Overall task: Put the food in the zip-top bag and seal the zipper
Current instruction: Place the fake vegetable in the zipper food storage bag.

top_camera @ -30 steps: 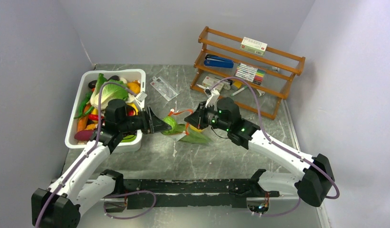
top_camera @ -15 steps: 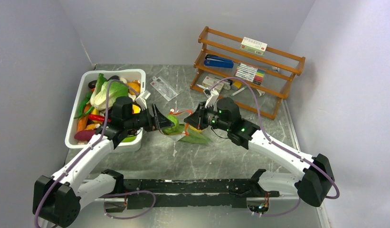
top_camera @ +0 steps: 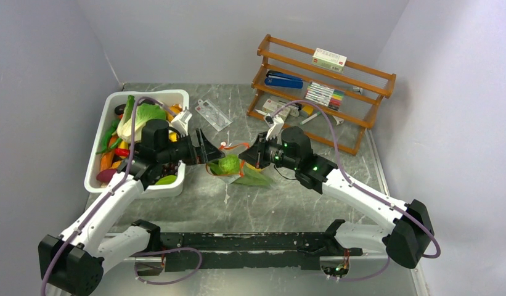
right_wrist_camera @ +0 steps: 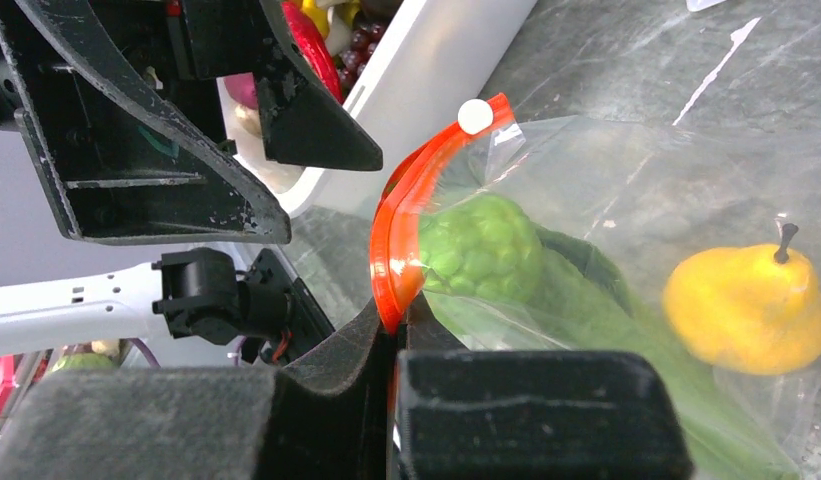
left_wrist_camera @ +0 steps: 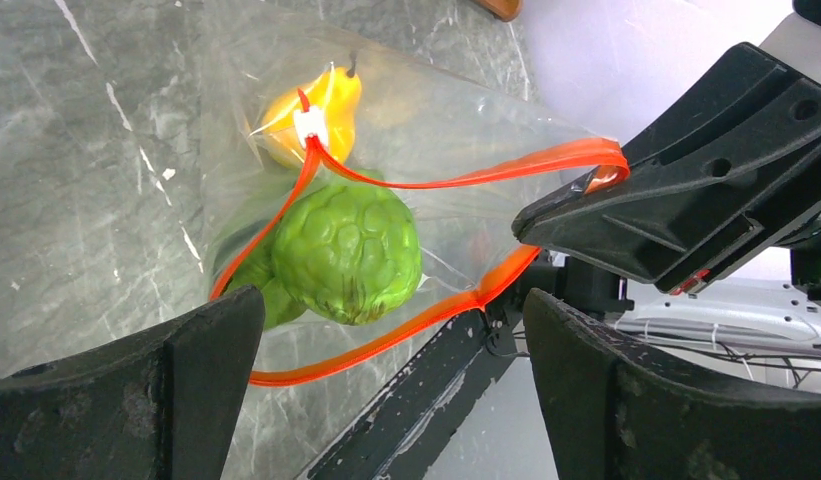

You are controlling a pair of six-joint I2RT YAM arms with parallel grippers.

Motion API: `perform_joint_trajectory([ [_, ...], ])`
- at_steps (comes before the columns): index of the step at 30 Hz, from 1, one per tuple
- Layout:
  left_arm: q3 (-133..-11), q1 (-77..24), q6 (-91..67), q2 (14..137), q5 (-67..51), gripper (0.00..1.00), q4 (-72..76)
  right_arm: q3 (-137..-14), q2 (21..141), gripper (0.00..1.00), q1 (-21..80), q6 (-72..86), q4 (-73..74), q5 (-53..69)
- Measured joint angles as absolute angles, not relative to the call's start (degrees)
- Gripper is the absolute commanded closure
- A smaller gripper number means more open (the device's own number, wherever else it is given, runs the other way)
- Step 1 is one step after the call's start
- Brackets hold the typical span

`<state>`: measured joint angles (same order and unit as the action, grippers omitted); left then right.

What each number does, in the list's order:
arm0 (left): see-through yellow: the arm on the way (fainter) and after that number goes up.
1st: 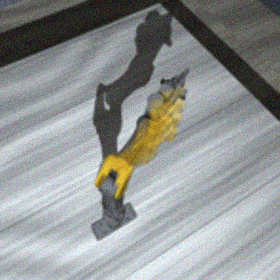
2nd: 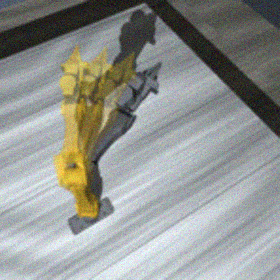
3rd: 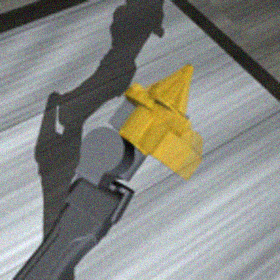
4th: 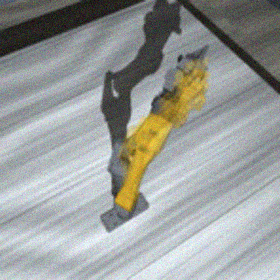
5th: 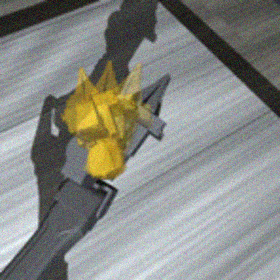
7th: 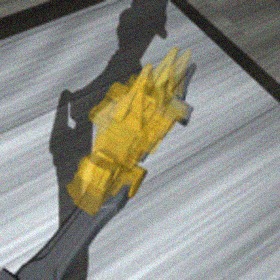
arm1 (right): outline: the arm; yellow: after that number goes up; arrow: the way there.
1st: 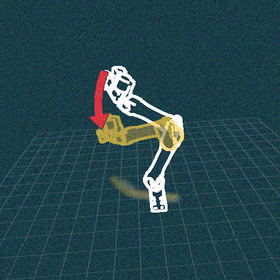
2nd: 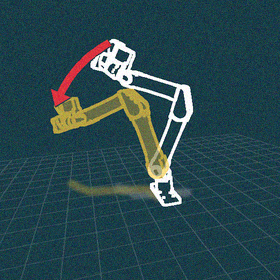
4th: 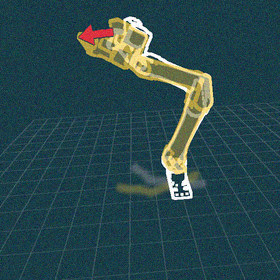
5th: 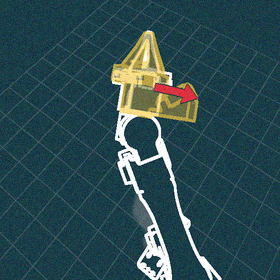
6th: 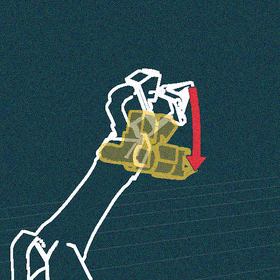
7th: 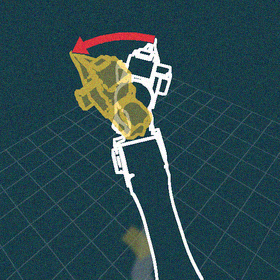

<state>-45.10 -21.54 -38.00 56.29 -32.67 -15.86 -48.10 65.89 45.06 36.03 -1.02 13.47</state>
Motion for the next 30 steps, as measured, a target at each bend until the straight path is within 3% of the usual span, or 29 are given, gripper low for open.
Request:
perform_joint_trajectory([
  [10,-50.63,-21.58,-35.38,54.04,-24.45,0.0,-23.75,-48.1,65.54,1.0,44.93,36.64,-0.91,13.15],
  [20,-58.22,-21.58,-36.91,51.62,0.62,0.0,-38.72,-52.45,67.55,1.0,41.95,39.48,4.05,19.53],
  [24,-57.36,-21.58,-42.3,50.52,10.44,0.04,-43.97,-55.16,67.57,1.0,40.84,36.8,5.8,24.99],
  [30,-56.05,-21.58,-47.7,49.95,17.78,0.08,-48.29,-53.71,66.92,1.0,36.75,43.29,-1.15,34.61],
])
